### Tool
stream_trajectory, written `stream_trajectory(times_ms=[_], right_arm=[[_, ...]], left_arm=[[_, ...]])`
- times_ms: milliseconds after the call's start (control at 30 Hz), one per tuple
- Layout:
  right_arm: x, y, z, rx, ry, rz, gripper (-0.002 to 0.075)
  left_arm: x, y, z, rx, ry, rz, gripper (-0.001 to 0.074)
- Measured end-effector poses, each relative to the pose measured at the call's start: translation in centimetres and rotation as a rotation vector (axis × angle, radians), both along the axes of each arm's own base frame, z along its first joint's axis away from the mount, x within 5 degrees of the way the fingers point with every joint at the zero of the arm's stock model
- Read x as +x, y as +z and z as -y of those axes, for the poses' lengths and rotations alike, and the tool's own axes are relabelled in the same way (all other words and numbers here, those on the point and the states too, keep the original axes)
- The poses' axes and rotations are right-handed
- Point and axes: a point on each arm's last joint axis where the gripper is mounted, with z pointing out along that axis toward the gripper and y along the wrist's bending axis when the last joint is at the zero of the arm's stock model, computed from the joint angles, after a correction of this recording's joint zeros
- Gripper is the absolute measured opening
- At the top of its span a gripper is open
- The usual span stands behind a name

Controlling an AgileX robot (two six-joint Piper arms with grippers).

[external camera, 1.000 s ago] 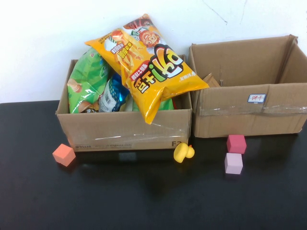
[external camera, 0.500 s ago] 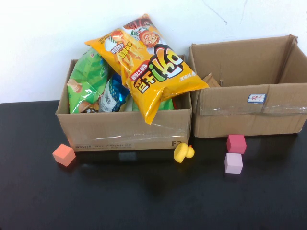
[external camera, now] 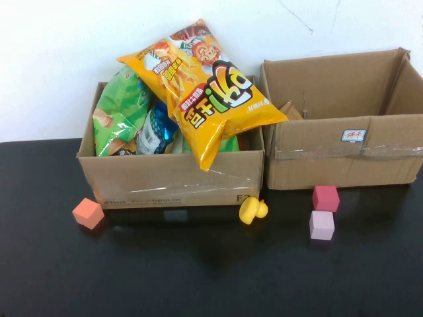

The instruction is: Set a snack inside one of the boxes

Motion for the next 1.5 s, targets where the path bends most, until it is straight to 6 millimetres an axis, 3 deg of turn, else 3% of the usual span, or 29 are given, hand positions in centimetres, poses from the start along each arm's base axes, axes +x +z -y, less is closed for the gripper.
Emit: stream_trajectory(times_ms=[533, 733, 900, 1067, 1167, 1367, 1500], right_arm=[[0.0, 0.0, -0.1, 0.011, 0.0, -0.003, -0.0001], [0.0, 0.0, -0.1, 0.01, 0.0, -0.005, -0.0001], [0.0, 0.0, -0.1, 0.017, -0.001, -0.007, -0.0001], [0.0, 0.0, -0.1, 0.024, -0.002, -0.009, -0.0001], [0.0, 0.0, -0.1, 0.024, -0.002, -0.009, -0.0001], [0.0, 0.0, -0.1, 0.026, -0.002, -0.009, -0.0001], [0.0, 0.0, -0.1, 0.027, -0.002, -0.01, -0.0001]], left_arm=[[-0.1, -0.1, 0.3, 0.001, -0.04, -0.011, -0.0002], [-1.9, -0.4, 0.8, 0.005, -0.119, 0.089, -0.0002], [-3.1, -0.2, 0.2, 0.121, -0.059, 0.209, -0.0002], [-3.2, -0.4, 0.0, 0.275, -0.024, 0.225, -0.0002], [-2.9, -1.7, -0.2, 0.311, -0.01, 0.182, -0.0002], [-2.4, -6.2, -0.6, 0.187, 0.023, 0.048, -0.0002], [-2.4, -7.8, -0.9, 0.143, 0.047, -0.119, -0.0002]])
